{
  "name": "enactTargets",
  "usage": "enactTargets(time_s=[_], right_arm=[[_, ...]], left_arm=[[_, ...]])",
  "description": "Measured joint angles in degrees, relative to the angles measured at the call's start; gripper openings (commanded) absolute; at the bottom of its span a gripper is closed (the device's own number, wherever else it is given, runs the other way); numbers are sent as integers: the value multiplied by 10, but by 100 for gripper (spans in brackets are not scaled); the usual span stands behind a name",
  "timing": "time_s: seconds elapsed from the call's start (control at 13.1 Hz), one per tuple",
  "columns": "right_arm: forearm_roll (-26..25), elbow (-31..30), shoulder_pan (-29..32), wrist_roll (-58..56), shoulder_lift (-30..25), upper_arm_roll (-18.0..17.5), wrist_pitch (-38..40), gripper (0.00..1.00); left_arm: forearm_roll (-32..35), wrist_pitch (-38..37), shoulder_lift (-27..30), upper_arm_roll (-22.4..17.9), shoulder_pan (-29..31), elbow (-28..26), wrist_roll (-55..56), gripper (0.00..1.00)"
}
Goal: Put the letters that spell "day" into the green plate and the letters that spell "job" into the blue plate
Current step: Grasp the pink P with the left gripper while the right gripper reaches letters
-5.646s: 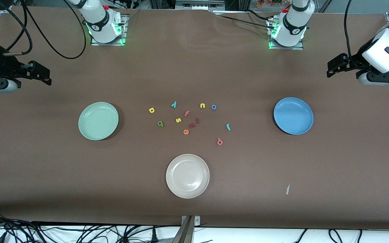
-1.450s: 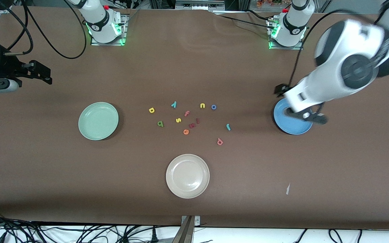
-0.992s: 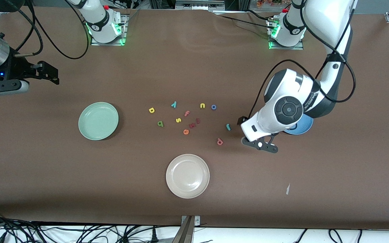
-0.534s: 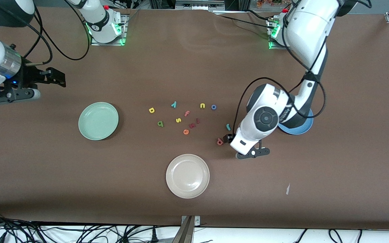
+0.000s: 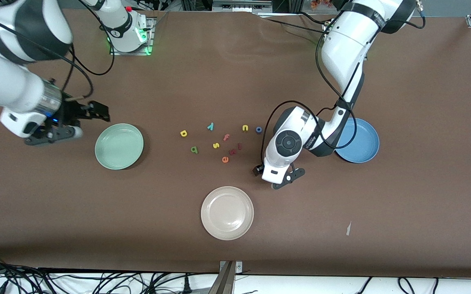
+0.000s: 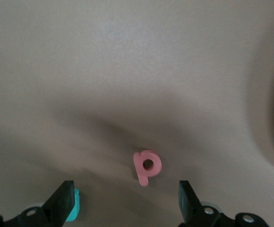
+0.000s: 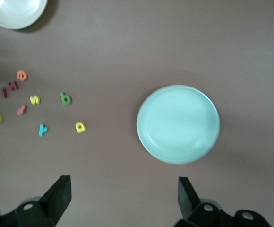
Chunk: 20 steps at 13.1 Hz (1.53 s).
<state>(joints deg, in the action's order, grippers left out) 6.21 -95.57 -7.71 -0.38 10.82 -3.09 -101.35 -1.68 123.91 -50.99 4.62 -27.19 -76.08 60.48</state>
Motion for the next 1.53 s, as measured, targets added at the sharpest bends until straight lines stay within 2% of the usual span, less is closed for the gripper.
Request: enactTargets(time_s=[0.15,0.38,0.61,0.76,0.92,0.99,1.07,1.22,1.53], right_arm=[[0,-44,-2,18,17,-26,-84,100],[0,-113,-7,31,38,-41,-198,100],[0,-151,-25,32,66,-44,-296,100],[0,-154,-43,49,88,-44,-327,100],[-14,-154,-77,102,102,-44,-337,100],[-35,-154,-96,147,109,-44,-338,100],[-61,-155,-115,197,119,-44,-344,100],[-109,-155,-151,275,142,-44,-356,100],[-143,-155,-169,316,174,-42,-375,100]], left_arm=[[0,3,-15,-2,1,13,6,70],[0,3,-23,-3,1,25,10,69],[0,5,-26,-3,1,29,11,68],[0,14,-28,-3,1,29,13,59],[0,17,-29,-2,0,29,14,38],[0,17,-30,-2,0,29,14,23],[0,19,-31,-2,0,29,14,17],[0,25,-32,-2,0,29,14,9],[0,28,-32,-2,0,29,13,1]])
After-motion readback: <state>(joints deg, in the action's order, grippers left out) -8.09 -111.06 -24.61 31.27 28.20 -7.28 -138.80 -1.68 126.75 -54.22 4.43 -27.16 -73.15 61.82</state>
